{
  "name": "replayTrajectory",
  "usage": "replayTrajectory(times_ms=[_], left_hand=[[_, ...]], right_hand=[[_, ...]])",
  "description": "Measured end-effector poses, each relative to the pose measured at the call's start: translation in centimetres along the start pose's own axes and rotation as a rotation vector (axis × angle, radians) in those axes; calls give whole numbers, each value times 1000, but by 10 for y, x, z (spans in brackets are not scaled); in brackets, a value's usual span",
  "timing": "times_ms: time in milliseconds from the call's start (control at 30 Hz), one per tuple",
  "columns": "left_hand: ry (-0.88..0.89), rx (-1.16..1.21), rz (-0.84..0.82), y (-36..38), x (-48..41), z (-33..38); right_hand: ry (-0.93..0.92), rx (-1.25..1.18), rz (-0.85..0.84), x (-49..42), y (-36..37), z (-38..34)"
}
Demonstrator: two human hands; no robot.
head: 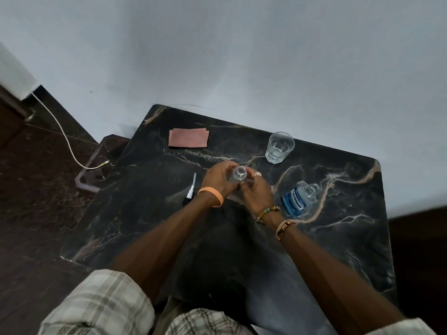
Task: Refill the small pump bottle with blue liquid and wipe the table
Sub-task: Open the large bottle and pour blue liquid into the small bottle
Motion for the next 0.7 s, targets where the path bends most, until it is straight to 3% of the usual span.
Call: replayTrajectory(times_ms=[233,433,600,700], left_hand=[[98,89,26,2,-13,48],[111,85,21,7,-9,59],[102,120,4,10,-7,69],[112,116,6,14,-8,77]], right_hand=[[-8,14,100,-10,-49,-9],[-21,15,64,-1,-67,-10],[-58,-47,395,19,-128,-3],[-77,-185,503,30,-175,14]])
Point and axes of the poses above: each hand's wrist, its own x-axis away from the middle knuckle, its own y-axis out of the palm, z = x × y, the point moved 5 cm from there along -x, towards the middle knuckle, and after that the axes turned 3 degrees about -z, right-handed, at the moved point
